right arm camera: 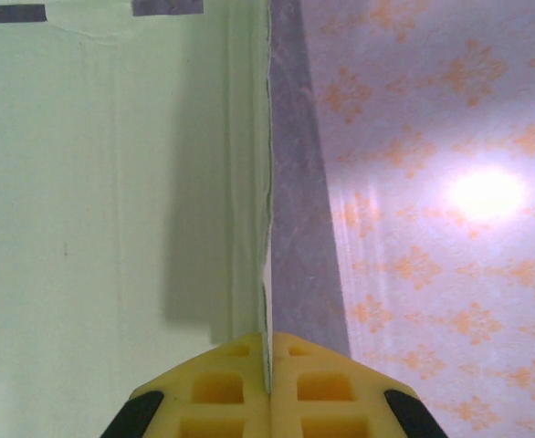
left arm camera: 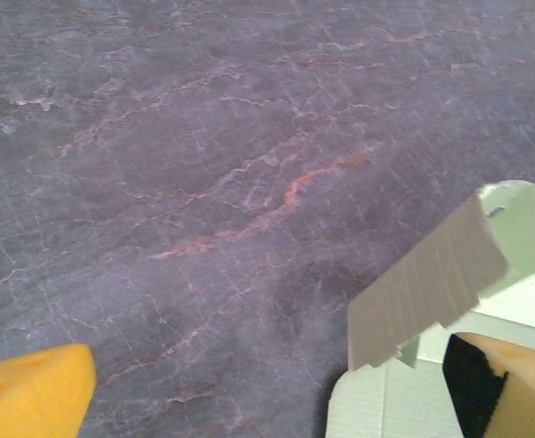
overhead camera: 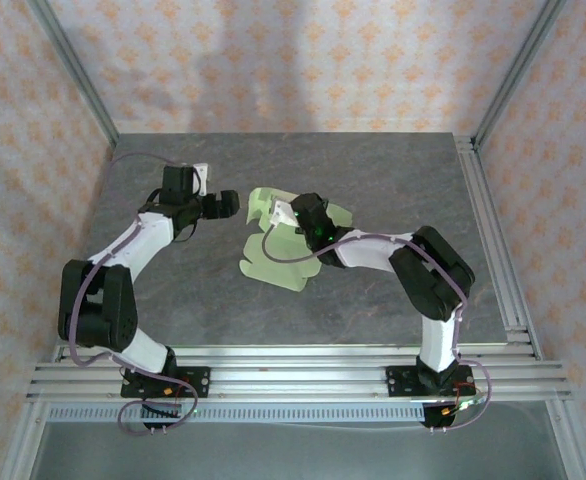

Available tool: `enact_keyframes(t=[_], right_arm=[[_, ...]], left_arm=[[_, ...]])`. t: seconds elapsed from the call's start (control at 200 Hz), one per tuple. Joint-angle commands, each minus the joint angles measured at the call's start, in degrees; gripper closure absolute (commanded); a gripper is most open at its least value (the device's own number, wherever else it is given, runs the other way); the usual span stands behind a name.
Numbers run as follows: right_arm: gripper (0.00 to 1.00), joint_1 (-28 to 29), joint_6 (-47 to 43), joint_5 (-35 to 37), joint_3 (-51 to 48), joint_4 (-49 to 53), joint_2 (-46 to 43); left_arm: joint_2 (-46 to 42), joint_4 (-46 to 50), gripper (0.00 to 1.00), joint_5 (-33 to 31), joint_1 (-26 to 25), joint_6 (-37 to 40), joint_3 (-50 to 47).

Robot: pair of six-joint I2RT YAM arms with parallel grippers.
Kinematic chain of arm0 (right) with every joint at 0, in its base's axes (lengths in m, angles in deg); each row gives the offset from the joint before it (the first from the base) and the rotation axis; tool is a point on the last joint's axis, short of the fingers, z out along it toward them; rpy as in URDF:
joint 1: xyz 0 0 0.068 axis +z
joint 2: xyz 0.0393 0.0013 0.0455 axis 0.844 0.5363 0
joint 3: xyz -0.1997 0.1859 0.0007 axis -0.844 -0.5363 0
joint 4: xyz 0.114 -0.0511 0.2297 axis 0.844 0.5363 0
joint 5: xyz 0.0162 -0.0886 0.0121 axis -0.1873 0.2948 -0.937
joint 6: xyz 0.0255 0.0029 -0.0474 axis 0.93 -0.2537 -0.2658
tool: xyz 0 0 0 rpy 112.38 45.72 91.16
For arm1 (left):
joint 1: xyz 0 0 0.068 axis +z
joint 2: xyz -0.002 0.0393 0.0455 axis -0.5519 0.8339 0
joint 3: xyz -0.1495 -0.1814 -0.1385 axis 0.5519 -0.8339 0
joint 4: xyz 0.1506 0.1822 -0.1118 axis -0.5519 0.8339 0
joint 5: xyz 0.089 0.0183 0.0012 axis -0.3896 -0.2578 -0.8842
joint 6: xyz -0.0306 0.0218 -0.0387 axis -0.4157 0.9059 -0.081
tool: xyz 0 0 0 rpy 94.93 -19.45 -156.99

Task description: Fold the paper box

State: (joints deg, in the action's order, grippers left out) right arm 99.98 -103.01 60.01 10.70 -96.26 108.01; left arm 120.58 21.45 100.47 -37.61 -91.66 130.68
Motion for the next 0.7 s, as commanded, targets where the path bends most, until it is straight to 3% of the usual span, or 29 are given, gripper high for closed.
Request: enact_keyframes(t=[0.0,0.275,0.465,0.691], right_arm=[[1.00,0.03,-4.04,2.06,-1.60,-6.76,-1.92],[1.00,0.13,-5.59,2.61,-2.73,-7.62,-1.22],[1.00,0.71,-7.45,4.01,-3.17,-7.41,-0.22],[1.00,2.39,-11.45,7.25,-3.62,-16.28,3.23]], left_arm=[[3.34,-2.60,0.05,-3.29,0.17,-1.67,1.32],[13.70,-1.62,0.24,2.46,-0.48,-1.23,9.73],[17.95,1.85,0.25,3.55,-2.38,2.83,14.76],[19.24,3.25,0.25,3.88,-2.70,2.28,14.94]])
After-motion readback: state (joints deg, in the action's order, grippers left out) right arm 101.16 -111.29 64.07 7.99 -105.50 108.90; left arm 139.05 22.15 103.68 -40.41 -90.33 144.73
